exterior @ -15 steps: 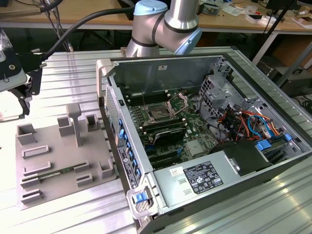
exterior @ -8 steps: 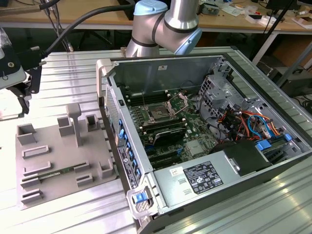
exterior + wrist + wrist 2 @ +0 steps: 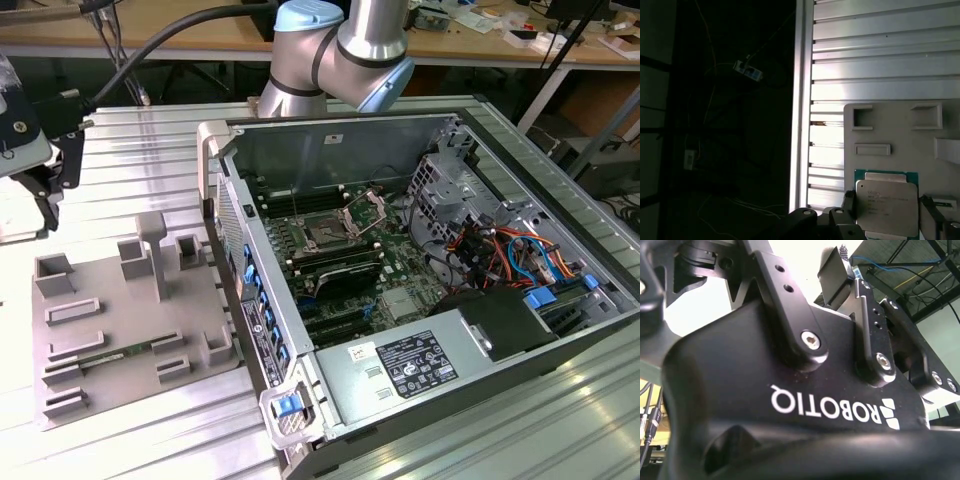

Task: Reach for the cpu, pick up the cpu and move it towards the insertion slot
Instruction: 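Pick up the cpu and move it towards the insertion slot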

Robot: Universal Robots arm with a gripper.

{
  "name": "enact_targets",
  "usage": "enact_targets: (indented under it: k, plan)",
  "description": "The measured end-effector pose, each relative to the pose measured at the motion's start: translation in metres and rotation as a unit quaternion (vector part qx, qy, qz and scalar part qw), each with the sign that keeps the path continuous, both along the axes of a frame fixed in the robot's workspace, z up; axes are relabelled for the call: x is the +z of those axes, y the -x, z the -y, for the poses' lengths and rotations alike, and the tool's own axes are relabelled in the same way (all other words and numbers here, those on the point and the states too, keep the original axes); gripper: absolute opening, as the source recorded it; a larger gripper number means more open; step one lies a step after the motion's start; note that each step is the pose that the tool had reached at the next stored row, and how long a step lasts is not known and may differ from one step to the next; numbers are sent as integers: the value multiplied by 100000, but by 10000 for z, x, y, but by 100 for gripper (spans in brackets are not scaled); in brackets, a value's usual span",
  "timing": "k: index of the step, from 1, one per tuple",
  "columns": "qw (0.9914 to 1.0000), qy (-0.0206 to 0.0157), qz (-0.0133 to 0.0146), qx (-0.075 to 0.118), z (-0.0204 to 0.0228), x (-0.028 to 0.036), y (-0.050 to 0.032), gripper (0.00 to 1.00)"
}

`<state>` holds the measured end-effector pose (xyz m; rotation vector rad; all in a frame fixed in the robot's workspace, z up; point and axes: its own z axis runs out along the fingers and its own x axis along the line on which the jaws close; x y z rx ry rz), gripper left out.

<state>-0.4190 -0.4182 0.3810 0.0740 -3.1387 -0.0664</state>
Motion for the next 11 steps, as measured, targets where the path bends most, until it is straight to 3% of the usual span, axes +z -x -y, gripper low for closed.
enact_targets:
  k: [11]
  plan:
    - [100000,0,3,0,0,76,0,55]
